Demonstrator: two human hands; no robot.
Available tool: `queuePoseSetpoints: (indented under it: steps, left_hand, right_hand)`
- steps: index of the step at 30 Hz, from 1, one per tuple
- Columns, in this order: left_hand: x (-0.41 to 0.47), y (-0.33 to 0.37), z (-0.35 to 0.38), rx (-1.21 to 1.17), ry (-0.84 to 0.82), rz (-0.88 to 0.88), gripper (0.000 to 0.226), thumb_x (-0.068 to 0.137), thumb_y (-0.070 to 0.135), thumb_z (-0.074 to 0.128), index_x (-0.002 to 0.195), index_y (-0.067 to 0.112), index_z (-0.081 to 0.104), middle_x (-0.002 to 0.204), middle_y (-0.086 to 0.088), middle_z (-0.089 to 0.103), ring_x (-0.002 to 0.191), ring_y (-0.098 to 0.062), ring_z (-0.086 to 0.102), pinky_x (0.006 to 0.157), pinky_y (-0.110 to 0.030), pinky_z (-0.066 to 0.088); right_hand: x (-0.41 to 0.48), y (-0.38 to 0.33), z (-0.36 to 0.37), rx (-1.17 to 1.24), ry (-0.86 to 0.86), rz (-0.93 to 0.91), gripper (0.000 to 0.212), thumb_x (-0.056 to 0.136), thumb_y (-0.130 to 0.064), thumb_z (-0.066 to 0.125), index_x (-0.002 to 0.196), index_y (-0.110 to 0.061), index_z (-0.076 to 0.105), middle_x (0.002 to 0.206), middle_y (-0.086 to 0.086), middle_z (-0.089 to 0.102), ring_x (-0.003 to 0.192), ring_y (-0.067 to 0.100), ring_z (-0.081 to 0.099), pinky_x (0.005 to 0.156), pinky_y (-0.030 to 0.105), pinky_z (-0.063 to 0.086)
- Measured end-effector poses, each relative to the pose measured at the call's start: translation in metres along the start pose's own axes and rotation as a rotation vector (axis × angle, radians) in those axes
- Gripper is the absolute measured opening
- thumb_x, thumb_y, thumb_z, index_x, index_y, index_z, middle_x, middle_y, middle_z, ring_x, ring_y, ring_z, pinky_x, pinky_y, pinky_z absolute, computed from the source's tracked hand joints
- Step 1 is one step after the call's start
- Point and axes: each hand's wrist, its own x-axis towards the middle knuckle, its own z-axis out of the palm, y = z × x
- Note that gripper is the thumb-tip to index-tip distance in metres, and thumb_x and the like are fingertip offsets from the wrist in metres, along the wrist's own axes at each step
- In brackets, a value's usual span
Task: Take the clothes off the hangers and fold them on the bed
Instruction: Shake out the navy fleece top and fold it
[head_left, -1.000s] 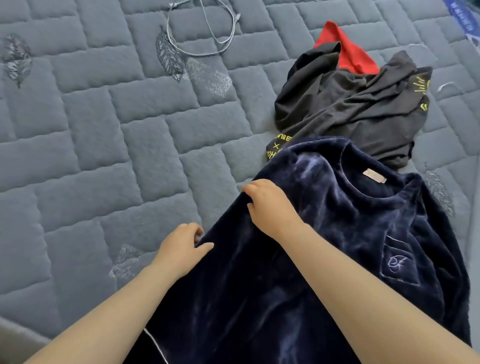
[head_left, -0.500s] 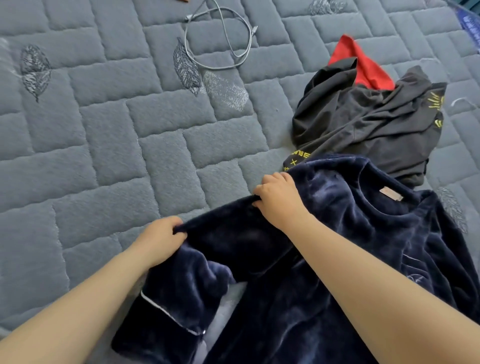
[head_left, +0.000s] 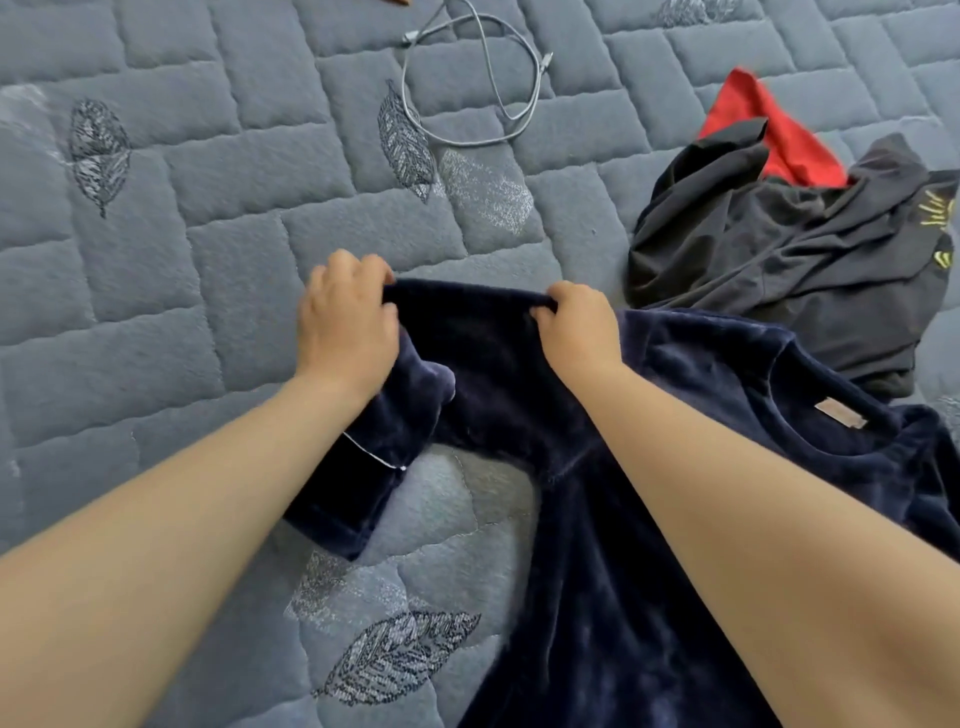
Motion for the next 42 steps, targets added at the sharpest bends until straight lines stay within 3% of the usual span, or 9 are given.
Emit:
queuePoseSetpoints:
  steps: [4, 7, 15, 20, 28, 32, 35, 39, 42]
  left_hand:
    - [-0.058, 0.014, 0.026, -0.242, -0.223, 0.015, 0.011, 0.087, 0.026, 0.057, 0.079, 0.019, 0.058, 0.079, 0.001, 0.059, 0.077, -0.021, 0.056, 0.074, -0.037, 0.047]
    - [-0.11, 0.019, 0.046, -0.353, -0.409, -0.104, 0.014, 0.087, 0.03, 0.06, 0.075, 0.023, 0.058, 0.071, 0.008, 0.06, 0.069, -0.009, 0.054, 0.072, -0.033, 0.048]
    - [-0.197, 0.013, 0.068, -0.413, -0.548, -0.368, 0.011, 0.083, 0.029, 0.067, 0.077, 0.022, 0.062, 0.07, 0.009, 0.064, 0.066, -0.007, 0.058, 0.066, -0.023, 0.047]
    - [-0.234, 0.013, 0.068, -0.412, -0.609, -0.364, 0.014, 0.083, 0.03, 0.068, 0.075, 0.023, 0.06, 0.066, 0.009, 0.062, 0.061, -0.004, 0.056, 0.063, -0.024, 0.047]
    - [-0.329, 0.01, 0.079, -0.511, -0.63, -0.458, 0.016, 0.075, 0.034, 0.078, 0.072, 0.026, 0.064, 0.067, 0.008, 0.063, 0.059, 0.0, 0.052, 0.067, -0.021, 0.048]
    - [-0.367, 0.006, 0.078, -0.528, -0.592, -0.413, 0.018, 0.075, 0.035, 0.077, 0.071, 0.031, 0.061, 0.065, 0.012, 0.062, 0.059, 0.004, 0.053, 0.059, -0.013, 0.041]
    - [-0.396, 0.005, 0.073, -0.454, -0.653, -0.384, 0.015, 0.084, 0.036, 0.066, 0.079, 0.023, 0.06, 0.072, 0.005, 0.064, 0.067, -0.012, 0.058, 0.064, -0.028, 0.045]
    - [-0.422, -0.004, 0.065, -0.476, -0.611, -0.404, 0.031, 0.091, 0.029, 0.05, 0.068, 0.019, 0.032, 0.06, 0.007, 0.038, 0.052, -0.008, 0.031, 0.051, -0.024, 0.03]
    - [-0.433, -0.017, 0.062, -0.434, -0.62, -0.433, 0.028, 0.089, 0.03, 0.049, 0.07, 0.022, 0.03, 0.063, 0.008, 0.04, 0.054, -0.007, 0.034, 0.048, -0.021, 0.028]
  right_hand:
    - [-0.022, 0.015, 0.007, 0.199, -0.078, -0.041, 0.04, 0.092, -0.02, 0.06, 0.13, -0.013, 0.049, 0.132, 0.004, 0.053, 0.113, 0.021, 0.055, 0.096, 0.036, 0.045]
    - [-0.052, 0.028, 0.01, 0.319, -0.005, -0.114, 0.052, 0.091, -0.015, 0.061, 0.139, -0.018, 0.042, 0.136, -0.004, 0.046, 0.105, 0.01, 0.054, 0.093, 0.032, 0.048]
    - [-0.166, 0.076, 0.034, 0.206, -0.087, 0.034, 0.016, 0.09, -0.024, 0.06, 0.105, -0.023, 0.061, 0.091, -0.012, 0.06, 0.077, 0.006, 0.056, 0.075, 0.032, 0.051]
    - [-0.197, 0.078, 0.053, 0.015, -0.27, 0.181, 0.039, 0.085, -0.051, 0.063, 0.101, -0.018, 0.051, 0.086, -0.003, 0.061, 0.079, 0.017, 0.057, 0.063, 0.03, 0.04]
    - [-0.187, 0.062, 0.059, -0.045, -0.262, 0.157, 0.024, 0.083, -0.014, 0.056, 0.068, -0.012, 0.037, 0.066, 0.001, 0.045, 0.06, 0.019, 0.044, 0.045, 0.027, 0.027]
    - [-0.198, 0.071, 0.062, 0.293, -0.167, 0.205, 0.028, 0.085, -0.012, 0.053, 0.066, -0.015, 0.032, 0.069, 0.001, 0.044, 0.072, 0.029, 0.063, 0.051, 0.028, 0.033]
    - [-0.21, 0.072, 0.067, 0.463, -0.136, 0.22, 0.029, 0.087, -0.015, 0.052, 0.068, -0.018, 0.03, 0.071, -0.001, 0.041, 0.09, 0.037, 0.068, 0.054, 0.031, 0.033]
    - [-0.216, 0.057, 0.076, 0.548, -0.095, 0.192, 0.029, 0.086, -0.013, 0.051, 0.068, -0.018, 0.029, 0.069, -0.003, 0.039, 0.09, 0.037, 0.068, 0.055, 0.033, 0.036]
    - [-0.22, 0.045, 0.089, 0.623, -0.116, 0.265, 0.009, 0.088, -0.012, 0.051, 0.079, -0.016, 0.05, 0.068, -0.006, 0.047, 0.087, 0.026, 0.071, 0.056, 0.028, 0.046]
